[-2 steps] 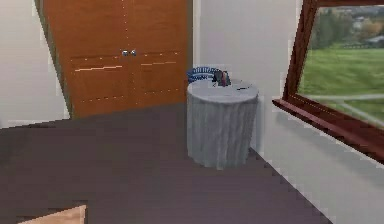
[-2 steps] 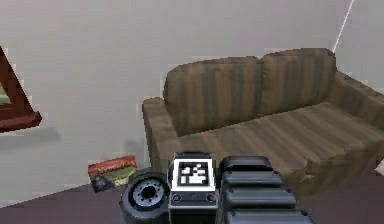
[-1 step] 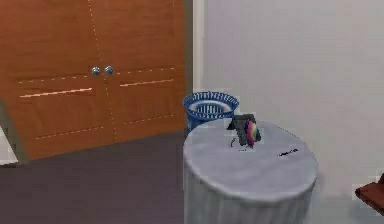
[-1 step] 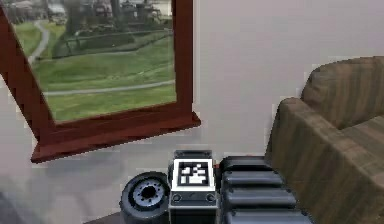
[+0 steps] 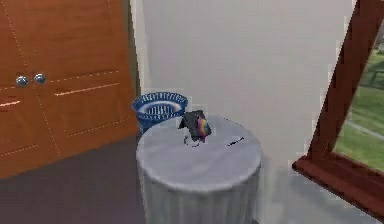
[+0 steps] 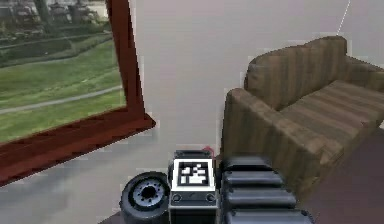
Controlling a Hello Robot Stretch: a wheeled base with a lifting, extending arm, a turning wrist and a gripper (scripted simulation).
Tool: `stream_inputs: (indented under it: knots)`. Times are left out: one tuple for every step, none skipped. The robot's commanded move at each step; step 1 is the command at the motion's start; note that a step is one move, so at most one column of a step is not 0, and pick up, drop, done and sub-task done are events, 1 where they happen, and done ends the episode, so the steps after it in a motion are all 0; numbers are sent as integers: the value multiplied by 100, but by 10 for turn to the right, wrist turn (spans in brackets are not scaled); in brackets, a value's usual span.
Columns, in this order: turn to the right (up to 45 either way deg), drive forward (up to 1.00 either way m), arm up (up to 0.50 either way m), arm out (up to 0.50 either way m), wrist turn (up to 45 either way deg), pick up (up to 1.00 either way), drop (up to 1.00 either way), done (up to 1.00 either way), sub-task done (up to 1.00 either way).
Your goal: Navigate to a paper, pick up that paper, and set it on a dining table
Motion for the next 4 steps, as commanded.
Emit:
stream_inputs:
  knots:
    - [0, 15, 0, 0, 0, 0, 0, 0, 0]
    - [-450, 0, 0, 0, 0, 0, 0, 0, 0]
    - [-450, 0, 0, 0, 0, 0, 0, 0, 0]
    - [-240, 0, 0, 0, 0, 0, 0, 0, 0]
